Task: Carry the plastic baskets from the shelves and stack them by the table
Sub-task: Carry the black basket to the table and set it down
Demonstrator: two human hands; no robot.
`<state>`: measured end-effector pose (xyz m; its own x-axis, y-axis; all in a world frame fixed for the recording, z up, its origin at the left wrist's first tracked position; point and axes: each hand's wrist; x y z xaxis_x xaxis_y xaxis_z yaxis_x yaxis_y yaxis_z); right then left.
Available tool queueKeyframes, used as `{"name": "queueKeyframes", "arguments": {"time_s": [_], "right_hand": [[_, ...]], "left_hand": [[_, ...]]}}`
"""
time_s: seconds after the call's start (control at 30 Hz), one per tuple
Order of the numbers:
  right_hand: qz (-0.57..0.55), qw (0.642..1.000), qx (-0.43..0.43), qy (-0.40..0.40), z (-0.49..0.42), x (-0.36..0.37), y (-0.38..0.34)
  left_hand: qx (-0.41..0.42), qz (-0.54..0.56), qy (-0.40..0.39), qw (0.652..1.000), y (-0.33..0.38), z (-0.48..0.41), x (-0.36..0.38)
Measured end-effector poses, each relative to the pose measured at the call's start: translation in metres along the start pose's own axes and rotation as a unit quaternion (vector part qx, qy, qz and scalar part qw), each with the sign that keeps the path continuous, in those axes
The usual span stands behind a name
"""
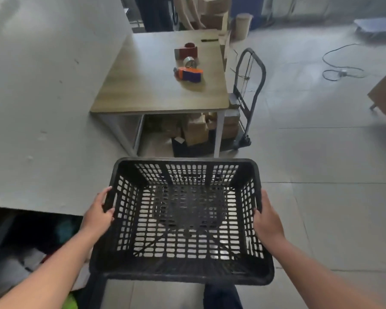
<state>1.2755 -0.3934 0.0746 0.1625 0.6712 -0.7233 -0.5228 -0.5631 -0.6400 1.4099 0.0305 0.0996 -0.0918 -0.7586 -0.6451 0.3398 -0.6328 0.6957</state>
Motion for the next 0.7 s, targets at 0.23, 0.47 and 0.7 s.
{"name": "queueKeyframes", "arguments": {"time_s": [0.23,0.47,0.7], "right_hand": [[0.023,0.999,0.036,-0.030,-0.153,0.071,0.028],[0.044,0.996,0.066,-0.046,-0.253,0.153,0.067],[0.052,0.993,0.097,-0.035,-0.305,0.217,0.101]], "left_hand": [[-0.051,-0.039,-0.016,0.998,-0.011,-0.144,0.087],[-0.052,-0.037,-0.035,0.997,-0.057,-0.261,0.167],[-0.057,-0.039,-0.046,0.997,-0.084,-0.338,0.218]]}}
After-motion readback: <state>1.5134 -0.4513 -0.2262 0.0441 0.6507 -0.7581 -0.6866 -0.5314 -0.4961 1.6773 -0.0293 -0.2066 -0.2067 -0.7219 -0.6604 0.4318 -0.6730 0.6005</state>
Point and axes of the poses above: each hand's wrist, its own z-axis away from the middle knuckle, its own x-axis out of the palm, y = z × x, and after that the axes turned 5 degrees about z, right-handed
